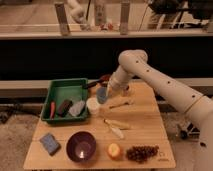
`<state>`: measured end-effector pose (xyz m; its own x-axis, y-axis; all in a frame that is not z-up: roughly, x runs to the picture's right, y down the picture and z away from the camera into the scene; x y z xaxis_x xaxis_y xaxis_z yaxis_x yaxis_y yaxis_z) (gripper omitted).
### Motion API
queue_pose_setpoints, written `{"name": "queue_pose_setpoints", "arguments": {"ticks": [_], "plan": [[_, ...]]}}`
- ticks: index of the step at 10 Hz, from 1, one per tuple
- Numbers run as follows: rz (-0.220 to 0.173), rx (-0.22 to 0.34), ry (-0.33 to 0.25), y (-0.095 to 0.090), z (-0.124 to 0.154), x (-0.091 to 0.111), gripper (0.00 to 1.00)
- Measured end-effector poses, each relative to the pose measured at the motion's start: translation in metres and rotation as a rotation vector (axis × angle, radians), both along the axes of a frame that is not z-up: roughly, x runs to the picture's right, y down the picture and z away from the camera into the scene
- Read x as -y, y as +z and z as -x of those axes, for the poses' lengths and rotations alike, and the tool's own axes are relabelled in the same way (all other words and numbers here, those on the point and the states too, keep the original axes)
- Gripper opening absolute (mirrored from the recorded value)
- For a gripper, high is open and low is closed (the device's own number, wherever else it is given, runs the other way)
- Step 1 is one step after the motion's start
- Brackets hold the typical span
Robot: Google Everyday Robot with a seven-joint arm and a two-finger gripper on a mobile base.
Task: Stack cups on top of each other
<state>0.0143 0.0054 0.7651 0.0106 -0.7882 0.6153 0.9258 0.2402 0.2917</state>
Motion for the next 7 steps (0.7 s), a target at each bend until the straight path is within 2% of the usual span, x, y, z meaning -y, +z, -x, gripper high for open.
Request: {"name": "queue_pose_setpoints", "arguments": {"ticks": [2,4,7], "plan": [[0.012,-0.003,0.006,0.003,0.034,0.011,0.0],[0.037,-0.011,-0.014,0.018,0.059,0.002,0.0],[0.07,-0.039,-0.045,0.044,0.06,-0.02,0.0]]}}
